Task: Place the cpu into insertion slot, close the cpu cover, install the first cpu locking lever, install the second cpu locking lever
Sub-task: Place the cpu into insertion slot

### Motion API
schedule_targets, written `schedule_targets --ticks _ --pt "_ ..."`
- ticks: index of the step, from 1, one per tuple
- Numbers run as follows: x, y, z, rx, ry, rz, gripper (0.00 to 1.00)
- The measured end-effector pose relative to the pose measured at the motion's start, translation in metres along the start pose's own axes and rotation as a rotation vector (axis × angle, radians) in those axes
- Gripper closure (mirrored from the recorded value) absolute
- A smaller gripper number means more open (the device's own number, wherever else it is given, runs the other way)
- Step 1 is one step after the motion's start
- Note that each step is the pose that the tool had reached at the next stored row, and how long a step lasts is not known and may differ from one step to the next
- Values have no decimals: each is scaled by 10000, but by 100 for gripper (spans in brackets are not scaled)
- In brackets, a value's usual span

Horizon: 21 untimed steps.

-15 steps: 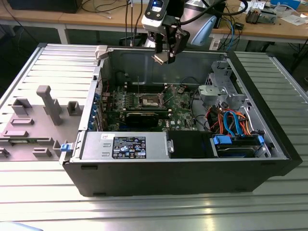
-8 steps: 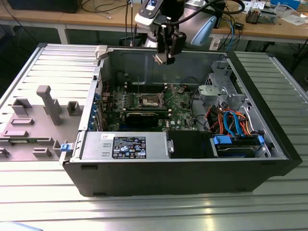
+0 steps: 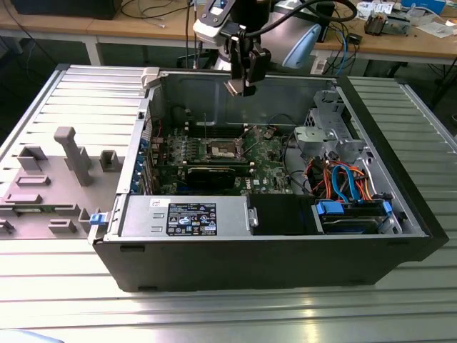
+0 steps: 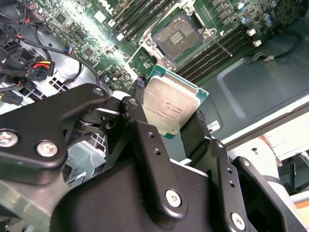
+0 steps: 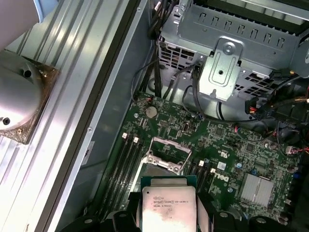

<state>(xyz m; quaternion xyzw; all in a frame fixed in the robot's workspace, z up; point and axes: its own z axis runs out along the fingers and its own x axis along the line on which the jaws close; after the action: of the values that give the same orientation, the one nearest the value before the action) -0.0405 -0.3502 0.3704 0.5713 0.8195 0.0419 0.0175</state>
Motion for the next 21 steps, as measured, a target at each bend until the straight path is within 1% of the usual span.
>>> schedule_targets --ticks 7,12,17,21 --pt "3 -10 2 -6 -29 318 45" --pt "12 -16 3 -8 -36 399 45" --pt "47 -10 4 -8 -44 451 45" --pt "52 -8 4 -8 -44 452 45"
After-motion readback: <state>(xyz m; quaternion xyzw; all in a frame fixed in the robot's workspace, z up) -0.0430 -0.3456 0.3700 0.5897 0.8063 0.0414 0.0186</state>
